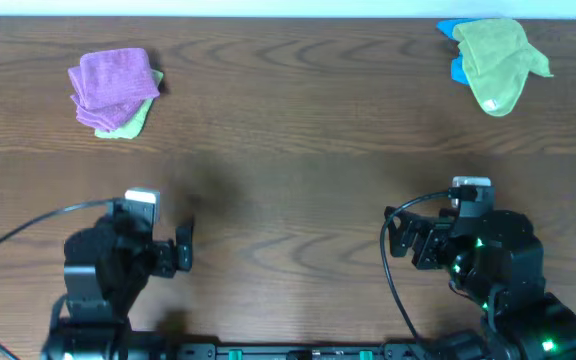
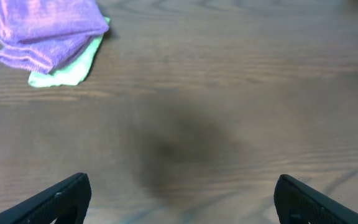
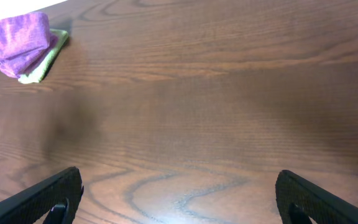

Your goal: Fold the cloth

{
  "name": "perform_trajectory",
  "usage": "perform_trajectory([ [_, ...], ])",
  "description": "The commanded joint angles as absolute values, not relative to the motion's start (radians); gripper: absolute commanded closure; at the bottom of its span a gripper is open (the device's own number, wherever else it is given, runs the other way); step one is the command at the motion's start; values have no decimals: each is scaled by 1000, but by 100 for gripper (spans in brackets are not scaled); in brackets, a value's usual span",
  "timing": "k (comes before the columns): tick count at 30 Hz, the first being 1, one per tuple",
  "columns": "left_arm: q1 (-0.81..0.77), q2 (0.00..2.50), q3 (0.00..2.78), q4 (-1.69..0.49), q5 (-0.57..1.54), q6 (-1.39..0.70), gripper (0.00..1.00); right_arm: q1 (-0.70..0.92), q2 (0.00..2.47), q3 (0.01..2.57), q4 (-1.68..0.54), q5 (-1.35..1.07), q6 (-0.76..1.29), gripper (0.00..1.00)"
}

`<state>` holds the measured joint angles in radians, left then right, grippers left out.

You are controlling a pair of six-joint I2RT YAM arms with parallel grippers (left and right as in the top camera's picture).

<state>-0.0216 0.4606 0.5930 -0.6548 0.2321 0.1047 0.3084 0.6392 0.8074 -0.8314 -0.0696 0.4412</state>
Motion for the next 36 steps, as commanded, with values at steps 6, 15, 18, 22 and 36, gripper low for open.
perform_trajectory([
  [6, -20, 257, 445, -684, 128, 128, 5, 300, 635, 802, -832, -56, 456, 1],
  [15, -19, 108, 331, -707, 44, 135, 5, 300, 635, 802, -832, -56, 456, 1],
  [18, -19, 88, 313, -743, 24, 135, 5, 300, 635, 802, -832, -56, 456, 1],
  [22, -19, 68, 303, -778, -6, 136, 5, 300, 635, 802, -832, -56, 456, 1],
  [36, -19, 3, 258, -812, -33, 125, 5, 300, 635, 802, -832, -56, 456, 1],
])
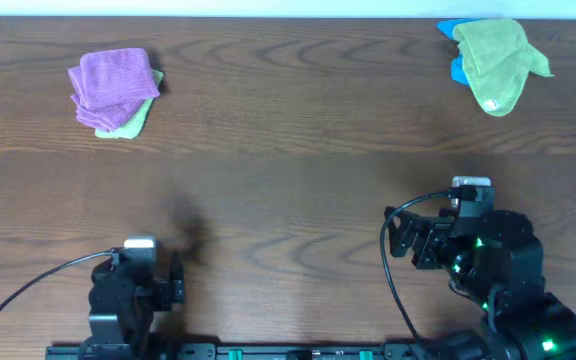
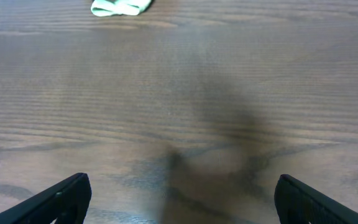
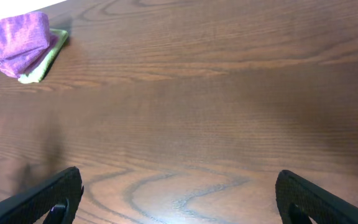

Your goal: Fold the cloth

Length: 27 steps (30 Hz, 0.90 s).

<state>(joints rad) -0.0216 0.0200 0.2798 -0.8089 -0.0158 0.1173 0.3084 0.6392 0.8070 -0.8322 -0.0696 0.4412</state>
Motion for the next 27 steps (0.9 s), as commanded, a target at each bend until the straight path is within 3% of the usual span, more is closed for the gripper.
perform_trajectory([
  [1, -19, 3, 251, -811, -34, 122, 5, 300, 635, 802, -832, -56, 456, 1],
  [27, -19, 4, 179, -807, -85, 41, 5, 300, 635, 802, -832, -56, 456, 1],
])
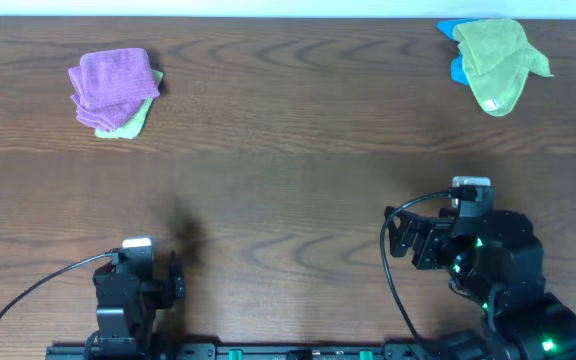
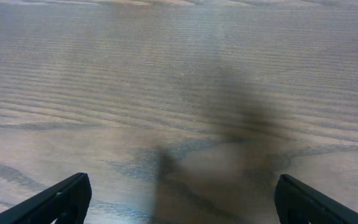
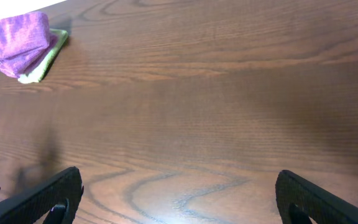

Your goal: Fold the cloth

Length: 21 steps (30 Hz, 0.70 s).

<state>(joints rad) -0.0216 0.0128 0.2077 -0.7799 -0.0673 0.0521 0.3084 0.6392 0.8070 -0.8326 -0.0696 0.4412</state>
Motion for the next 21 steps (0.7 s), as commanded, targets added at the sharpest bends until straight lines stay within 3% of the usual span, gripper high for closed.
perform_trajectory([
  [1, -19, 4, 179, -808, -85, 41, 5, 300, 635, 802, -832, -56, 456, 1],
  [21, -19, 4, 179, -808, -85, 41, 5, 273, 593, 771, -920, 22, 430, 1],
])
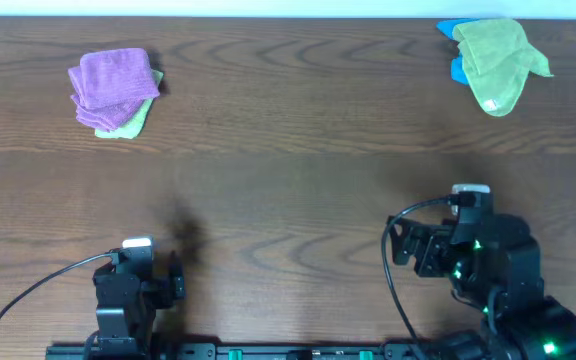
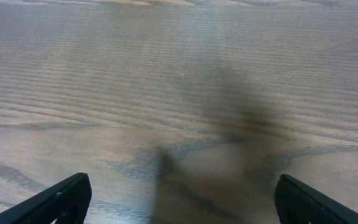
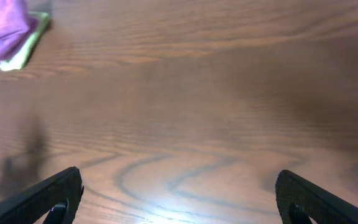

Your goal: Fold the cloth

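Observation:
A folded purple cloth (image 1: 114,83) lies on a folded light green cloth (image 1: 131,121) at the table's far left; both show in the right wrist view as the purple cloth (image 3: 2,31) and the green one (image 3: 25,50). An unfolded green cloth (image 1: 496,60) lies over a blue cloth (image 1: 451,30) at the far right. My left gripper (image 2: 179,199) is open over bare wood near the front edge. My right gripper (image 3: 179,196) is open too, low over bare wood at the front right.
The brown wooden table (image 1: 288,190) spans the view. The left arm (image 1: 128,300) sits drawn back at the front left and the right arm (image 1: 478,265) at the front right, each with a black cable.
The right arm has drawn back slightly toward the front edge, and the folded pile has slid toward the corner of its wrist view. The left arm has not moved.
The left arm stood out over the table with the folded purple and green pile in its wrist view. It then was drawn back to the front edge, seeing only bare wood. The right arm stayed still until now, when it has pulled back a little. Both grippers stayed open.

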{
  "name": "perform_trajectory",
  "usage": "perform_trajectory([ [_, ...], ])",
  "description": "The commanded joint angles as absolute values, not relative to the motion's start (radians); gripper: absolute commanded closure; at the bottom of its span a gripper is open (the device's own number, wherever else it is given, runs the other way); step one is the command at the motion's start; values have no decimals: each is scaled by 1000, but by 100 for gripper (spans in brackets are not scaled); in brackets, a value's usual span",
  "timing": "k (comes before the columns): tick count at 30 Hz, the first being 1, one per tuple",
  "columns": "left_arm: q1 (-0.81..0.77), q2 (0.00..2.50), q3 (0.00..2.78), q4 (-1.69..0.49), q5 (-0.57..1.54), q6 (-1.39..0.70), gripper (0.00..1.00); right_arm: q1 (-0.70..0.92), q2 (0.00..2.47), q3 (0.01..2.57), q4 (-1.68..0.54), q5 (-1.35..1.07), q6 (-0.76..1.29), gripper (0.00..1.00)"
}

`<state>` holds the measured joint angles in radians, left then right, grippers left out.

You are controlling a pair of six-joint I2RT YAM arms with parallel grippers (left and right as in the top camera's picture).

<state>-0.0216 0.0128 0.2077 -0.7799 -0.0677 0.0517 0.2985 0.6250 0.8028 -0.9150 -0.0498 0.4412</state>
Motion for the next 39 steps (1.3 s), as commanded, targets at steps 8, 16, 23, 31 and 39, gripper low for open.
perform_trajectory([
  [8, -19, 4, 179, -808, -85, 41, 5, 199, 400, 520, -794, 30, 219, 1],
  [16, -19, 4, 179, -808, -85, 41, 5, 55, 220, 304, -679, -13, 101, 1],
  [23, -19, 4, 179, -808, -85, 41, 5, -16, 126, 223, -688, -15, 28, 1],
  [31, -19, 4, 179, -808, -85, 41, 5, -15, 53, 157, -689, -28, 29, 1],
  [39, -19, 4, 179, -808, -85, 41, 5, -12, 45, 158, -712, -26, 28, 1],
])
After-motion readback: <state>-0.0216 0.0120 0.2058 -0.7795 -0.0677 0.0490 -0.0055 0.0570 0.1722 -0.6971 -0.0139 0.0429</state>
